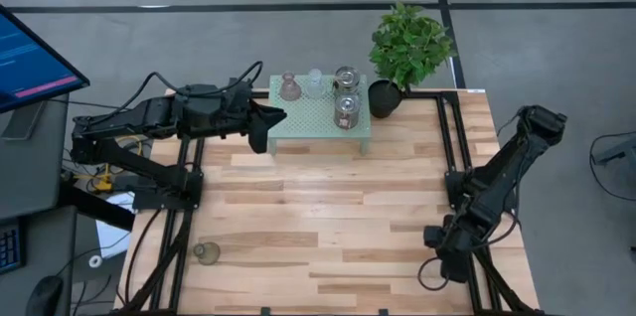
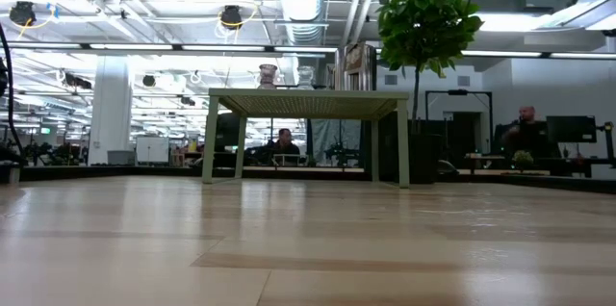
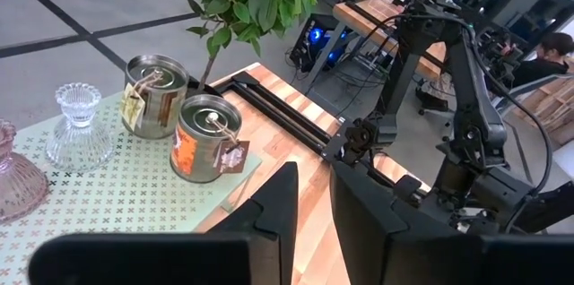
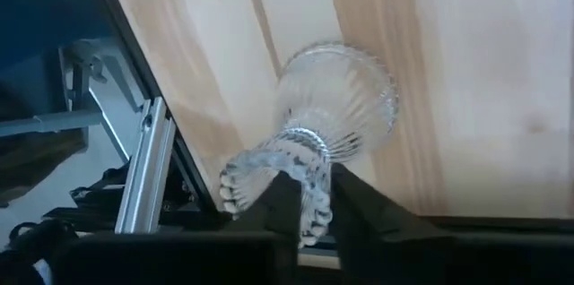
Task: Pick & Place candle stick holders
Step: Put the transparent vase on the shelf
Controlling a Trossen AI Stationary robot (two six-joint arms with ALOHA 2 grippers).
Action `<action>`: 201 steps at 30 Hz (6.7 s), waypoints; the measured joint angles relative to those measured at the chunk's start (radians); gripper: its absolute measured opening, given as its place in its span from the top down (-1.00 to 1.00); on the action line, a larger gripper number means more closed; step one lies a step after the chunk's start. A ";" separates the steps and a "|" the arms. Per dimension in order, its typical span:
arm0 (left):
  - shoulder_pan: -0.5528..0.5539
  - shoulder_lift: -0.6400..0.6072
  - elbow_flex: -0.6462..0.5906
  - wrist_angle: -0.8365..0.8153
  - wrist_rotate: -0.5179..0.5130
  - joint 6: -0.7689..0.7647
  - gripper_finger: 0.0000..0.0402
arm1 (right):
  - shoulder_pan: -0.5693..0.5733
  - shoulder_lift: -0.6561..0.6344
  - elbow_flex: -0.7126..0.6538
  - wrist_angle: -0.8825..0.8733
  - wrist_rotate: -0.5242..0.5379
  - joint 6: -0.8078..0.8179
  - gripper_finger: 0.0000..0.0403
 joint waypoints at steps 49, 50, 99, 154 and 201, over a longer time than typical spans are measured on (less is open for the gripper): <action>0.000 -0.016 0.000 -0.001 0.015 0.010 0.67 | -0.951 0.594 1.633 -0.751 0.273 -1.345 0.95; 0.000 -0.018 0.000 0.000 0.015 0.010 0.67 | -0.959 0.624 1.673 -0.743 0.274 -1.369 0.95; 0.015 -0.027 0.000 0.004 -0.060 0.037 0.67 | -1.184 0.872 1.622 -0.635 0.372 -1.567 0.95; 0.015 -0.026 0.000 0.018 -0.060 0.045 0.67 | -1.210 0.765 1.667 -0.462 0.414 -1.630 0.36; 0.014 -0.028 0.000 0.014 -0.052 0.045 0.67 | -1.203 0.898 1.662 -0.563 0.346 -1.735 1.00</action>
